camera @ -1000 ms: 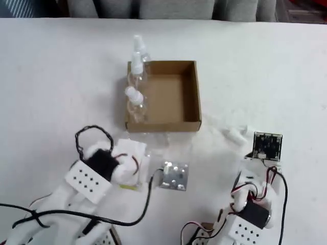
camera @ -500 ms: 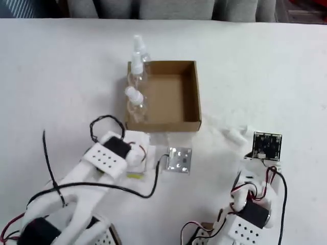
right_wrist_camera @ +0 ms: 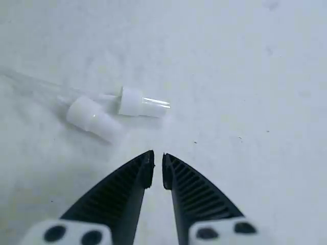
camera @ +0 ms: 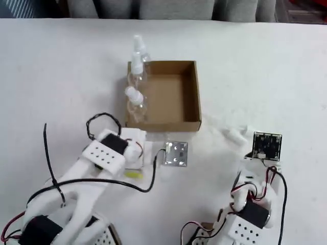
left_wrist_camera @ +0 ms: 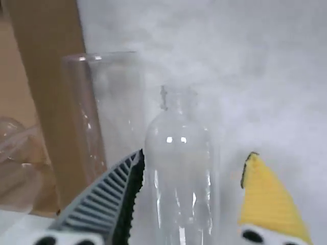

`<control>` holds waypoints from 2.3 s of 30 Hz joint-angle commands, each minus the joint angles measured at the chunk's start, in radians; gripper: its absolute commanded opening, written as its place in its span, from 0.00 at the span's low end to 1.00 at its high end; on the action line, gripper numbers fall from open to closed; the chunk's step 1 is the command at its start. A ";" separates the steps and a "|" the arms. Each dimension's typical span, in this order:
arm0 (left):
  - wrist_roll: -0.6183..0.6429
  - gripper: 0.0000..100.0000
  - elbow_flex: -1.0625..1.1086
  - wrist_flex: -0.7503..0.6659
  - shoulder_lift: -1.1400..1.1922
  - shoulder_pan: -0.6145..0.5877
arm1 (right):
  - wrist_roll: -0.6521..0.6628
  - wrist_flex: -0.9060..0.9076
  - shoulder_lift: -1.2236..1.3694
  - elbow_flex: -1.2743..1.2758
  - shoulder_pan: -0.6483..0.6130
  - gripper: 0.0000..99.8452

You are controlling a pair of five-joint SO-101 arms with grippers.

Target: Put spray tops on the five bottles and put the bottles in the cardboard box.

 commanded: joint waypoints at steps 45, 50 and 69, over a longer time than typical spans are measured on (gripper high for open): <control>0.158 0.08 -0.080 -0.032 0.226 -0.010 | 0.011 0.012 0.007 0.008 -0.001 0.02; 0.465 0.07 -0.120 0.077 0.226 0.056 | 0.011 0.012 0.007 0.008 -0.001 0.02; 0.704 0.27 -0.203 0.186 0.228 -0.001 | 0.011 0.012 0.007 0.008 -0.002 0.02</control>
